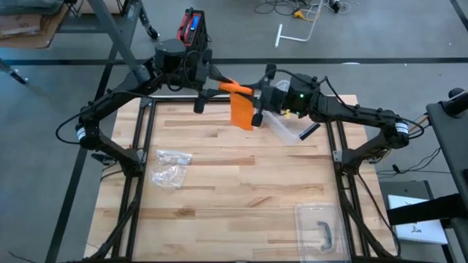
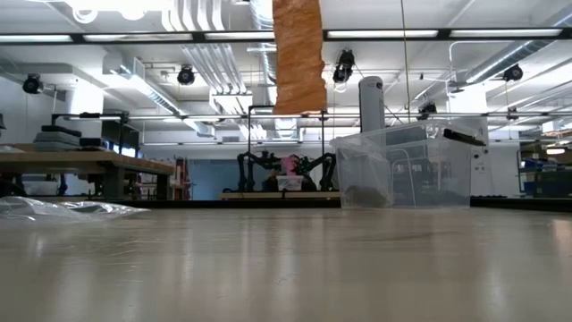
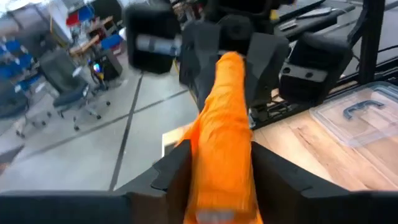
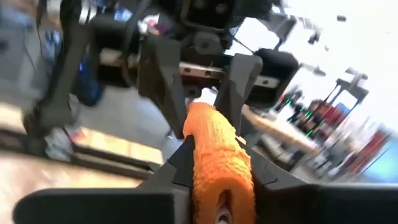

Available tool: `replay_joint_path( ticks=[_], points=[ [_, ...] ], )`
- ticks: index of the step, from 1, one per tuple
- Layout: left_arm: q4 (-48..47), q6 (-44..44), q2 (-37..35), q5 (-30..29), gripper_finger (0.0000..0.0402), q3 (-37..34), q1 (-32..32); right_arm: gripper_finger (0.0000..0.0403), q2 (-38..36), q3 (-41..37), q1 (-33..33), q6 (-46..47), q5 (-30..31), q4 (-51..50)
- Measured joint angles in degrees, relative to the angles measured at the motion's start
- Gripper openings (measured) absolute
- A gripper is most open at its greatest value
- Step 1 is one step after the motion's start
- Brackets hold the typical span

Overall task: Roll bandage
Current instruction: Roll the orange bandage on the table

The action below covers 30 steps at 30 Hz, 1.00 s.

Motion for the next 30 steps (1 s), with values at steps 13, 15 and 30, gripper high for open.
replay_joint_path(
  ticks=[13, 15, 30],
  points=[
    [-13.94, 0.95, -1.43, 1.63, 0.0271, 2.12, 2.57, 0.0056, 0.96, -0.02, 2.89, -36.19, 0.01, -2.15],
    [-15.56, 2.61, -1.45, 1.46, 0.0282, 3.41, 2.61, 0.0052, 0.98, -0.02, 3.21, -37.86, 0.02, -2.12],
    [-25.41, 18.33, -2.04, 0.26, 0.0286, 7.98, 3.91, 0.0057, 0.98, -0.02, 4.29, -26.94, -4.83, 2.48]
  ],
)
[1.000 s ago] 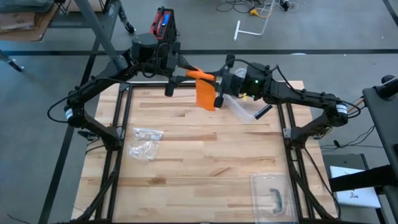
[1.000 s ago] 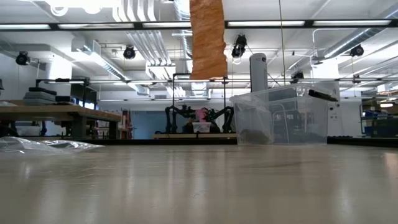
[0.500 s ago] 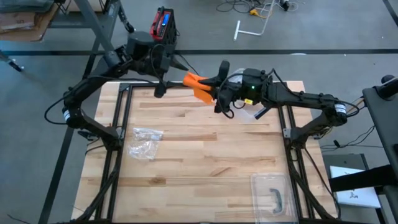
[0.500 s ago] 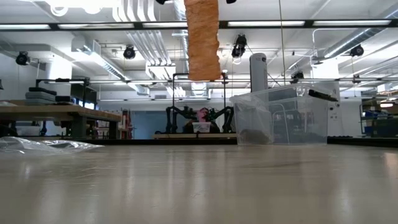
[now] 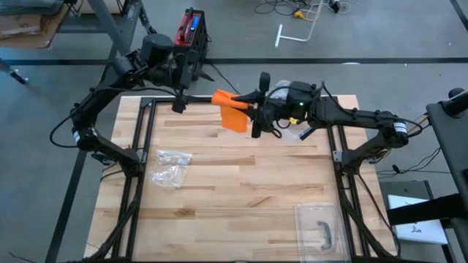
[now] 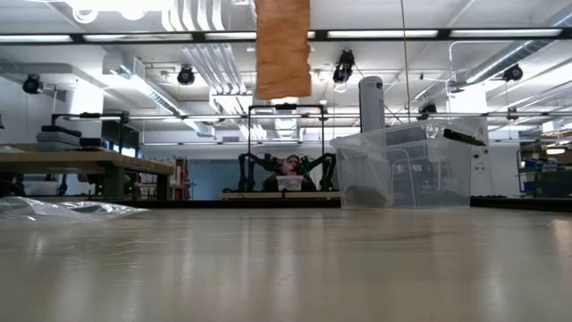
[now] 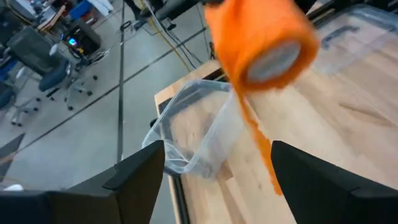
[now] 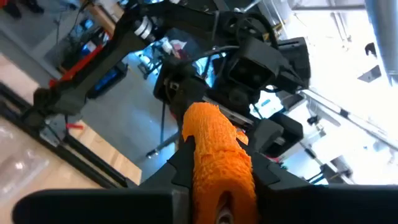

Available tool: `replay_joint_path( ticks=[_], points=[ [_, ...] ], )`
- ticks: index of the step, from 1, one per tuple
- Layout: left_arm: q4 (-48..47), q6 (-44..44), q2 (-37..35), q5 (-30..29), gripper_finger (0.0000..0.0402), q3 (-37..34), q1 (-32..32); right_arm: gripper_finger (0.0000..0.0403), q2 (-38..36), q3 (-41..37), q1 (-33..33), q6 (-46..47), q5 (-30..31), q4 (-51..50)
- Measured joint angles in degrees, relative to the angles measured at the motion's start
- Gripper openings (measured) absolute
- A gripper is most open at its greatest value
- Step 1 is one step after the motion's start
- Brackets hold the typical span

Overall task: Roll bandage
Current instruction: Roll the orange bandage on the table

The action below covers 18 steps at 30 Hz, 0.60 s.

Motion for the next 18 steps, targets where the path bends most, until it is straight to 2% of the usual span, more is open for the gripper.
replay_joint_path(
  ticks=[2, 7, 12, 18],
  points=[
    [0.48, -0.9, 0.02, 3.04, 0.028, -0.49, 0.68, 0.0064, -0.15, 0.0, 0.07, 2.5, -0.21, 0.79],
    [6.33, -5.36, 0.02, 15.61, 0.0269, -3.96, 2.04, 0.0066, -0.15, 0.0, 0.05, 6.49, -0.12, 2.33],
    [15.71, -10.83, 0.04, 17.47, 0.0265, -8.99, 1.85, 0.0055, -0.26, 0.0, 0.04, 11.41, -0.12, 5.59],
    [29.57, -21.98, 0.02, 20.95, 0.0269, -13.52, 1.79, 0.0066, -0.26, 0.0, 0.03, 12.18, 0.55, 5.36]
  ],
)
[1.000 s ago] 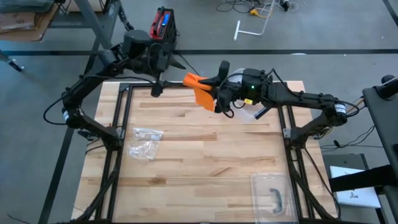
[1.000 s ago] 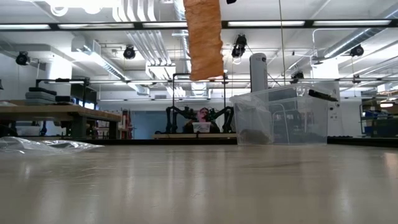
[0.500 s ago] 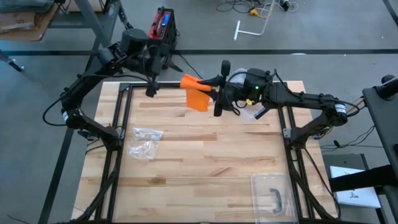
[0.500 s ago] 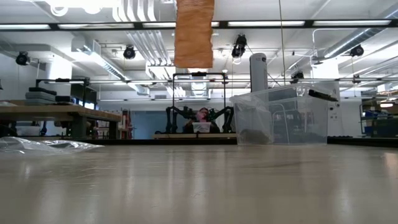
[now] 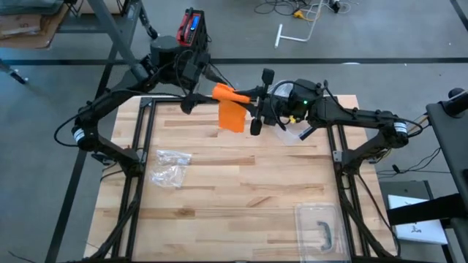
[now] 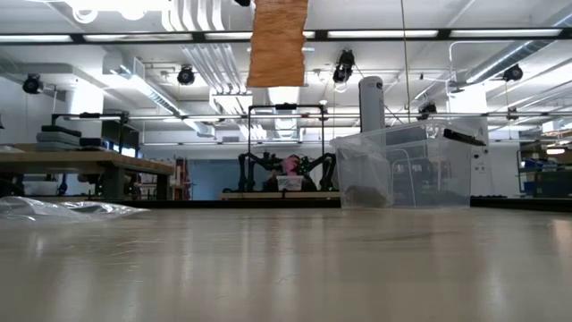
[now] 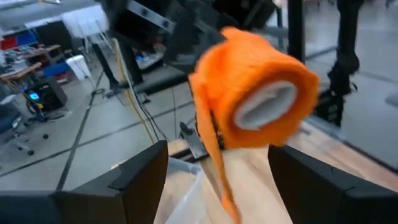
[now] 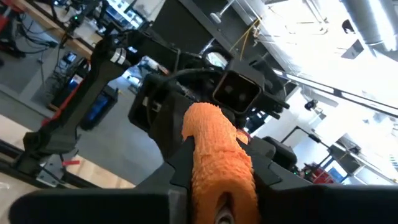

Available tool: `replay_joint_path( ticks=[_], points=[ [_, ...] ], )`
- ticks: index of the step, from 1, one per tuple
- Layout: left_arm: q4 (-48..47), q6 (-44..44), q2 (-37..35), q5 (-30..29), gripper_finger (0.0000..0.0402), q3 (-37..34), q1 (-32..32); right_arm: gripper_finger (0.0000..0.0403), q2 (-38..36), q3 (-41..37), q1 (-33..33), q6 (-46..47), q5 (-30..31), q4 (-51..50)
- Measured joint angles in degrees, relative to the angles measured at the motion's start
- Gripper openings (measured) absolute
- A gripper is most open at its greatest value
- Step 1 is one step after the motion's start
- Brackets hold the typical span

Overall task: Roll bandage
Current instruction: Roll the orange bandage on the table

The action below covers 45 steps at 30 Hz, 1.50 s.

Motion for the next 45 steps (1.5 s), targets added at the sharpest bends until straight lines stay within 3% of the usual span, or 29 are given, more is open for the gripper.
replay_joint_path(
  ticks=[4, 8, 13, 15, 21, 28, 38, 41, 45],
  points=[
    [8.78, -5.06, -0.11, -0.19, 0.0254, -3.81, -0.15, 0.0059, 0.13, 0.0, 0.0, 0.92, 0.02, 0.55],
    [20.86, -10.19, -0.04, -0.39, 0.0207, -9.02, -1.21, 0.0054, 0.19, 0.0, 0.0, 1.2, 0.02, 0.57],
    [37.29, -20.52, -0.04, -0.72, 0.0072, -13.63, -1.18, 0.0061, 0.31, 0.0, 0.0, 3.58, -0.04, 0.73],
    [41.42, -22.31, -0.09, -3.54, 0.002, -15.24, -1.2, 0.0059, 0.31, 0.0, 0.0, 4.74, -0.04, 1.38],
    [42.5, -20.29, -0.11, -10.25, 0.0002, -18.88, -1.2, 0.0058, 0.35, -0.02, 0.24, 10.78, -0.26, 7.02],
    [43.85, -20.33, -0.14, -10.73, 0.0001, -22.06, -1.27, 0.006, 0.35, -0.05, 0.2, 12.86, 0.29, 10.79],
    [44.29, -20.17, -1.55, -11.04, 0.0, -27.35, -1.48, 0.0066, 0.04, 0.25, -0.98, 5.94, 12.93, 12.57],
    [44.39, -20.16, -2.0, -11.21, 0.0, -28.88, -1.53, 0.0059, 0.04, 0.92, -1.71, 7.89, 12.51, 12.52],
    [44.04, -20.53, -2.96, -11.43, 0.0, -28.54, -1.49, 0.0053, -0.3, 1.24, -2.4, 12.99, 7.26, 8.72]
  ],
)
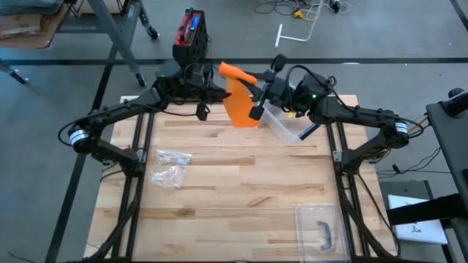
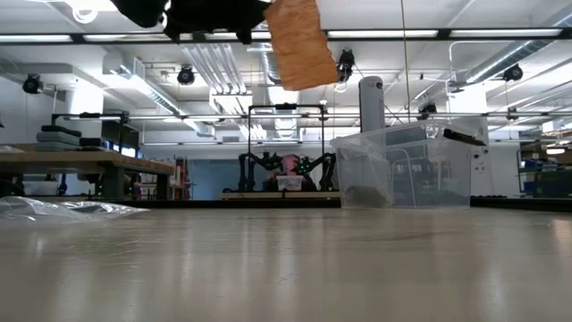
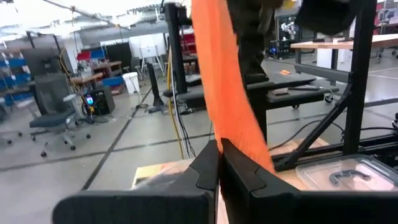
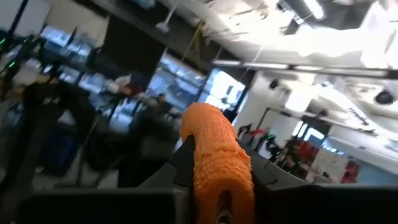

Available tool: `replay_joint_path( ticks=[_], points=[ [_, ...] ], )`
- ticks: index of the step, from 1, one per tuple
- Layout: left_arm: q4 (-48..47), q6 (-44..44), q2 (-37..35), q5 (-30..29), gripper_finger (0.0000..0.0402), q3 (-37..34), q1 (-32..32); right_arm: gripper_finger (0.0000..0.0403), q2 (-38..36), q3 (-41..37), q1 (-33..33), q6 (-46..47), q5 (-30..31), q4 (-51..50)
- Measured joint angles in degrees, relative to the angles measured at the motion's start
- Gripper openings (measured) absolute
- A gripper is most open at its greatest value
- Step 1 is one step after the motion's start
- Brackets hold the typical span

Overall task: Roll bandage
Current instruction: Roll the orange bandage on the table

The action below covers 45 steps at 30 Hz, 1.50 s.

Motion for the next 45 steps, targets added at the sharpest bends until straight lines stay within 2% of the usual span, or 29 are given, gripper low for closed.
replay_joint_path(
  ticks=[4, 12, 16, 19, 22, 32, 38, 41, 45],
  points=[
    [-2.68, 2.11, -1.97, 0.01, 0.0, 2.72, 0.23, 0.0059, 0.22, 0.12, 0.06, -0.75, -2.32, -5.1],
    [-23.57, 14.91, -6.0, -2.6, 0.0, 10.73, 0.33, 0.0053, 0.28, 0.62, 0.12, 4.6, -11.29, -5.83],
    [-28.68, 16.73, -7.4, -2.62, 0.0003, 11.74, 0.31, 0.0054, 0.28, 0.62, 0.12, -2.86, -12.21, -8.09],
    [-28.74, 16.18, -8.31, -2.6, 0.0018, 11.31, 0.31, 0.0052, 0.38, 0.62, 0.14, -10.58, -10.55, -8.14],
    [-28.77, 16.09, -8.97, -2.6, 0.0039, 10.8, 0.28, 0.0051, 0.49, 0.62, 0.12, -18.51, -10.26, -7.8],
    [-26.79, 16.04, -12.06, -2.52, 0.0138, 10.61, 0.28, 0.0051, 0.58, 0.62, 0.14, -29.71, -14.12, -7.41],
    [-26.5, 15.09, -14.04, -0.13, 0.0212, 13.79, 0.2, 0.0051, 0.6, 0.55, 0.1, -38.72, -15.72, -11.47],
    [-26.64, 12.91, -13.21, 1.28, 0.0248, 16.02, 0.12, 0.0051, 0.6, 0.53, 0.12, -43.76, -18.11, -12.13],
    [-27.1, 9.61, -10.83, 2.76, 0.0286, 18.66, -0.07, 0.0051, 0.6, 0.49, 0.12, -50.39, -18.43, -12.88]
  ],
)
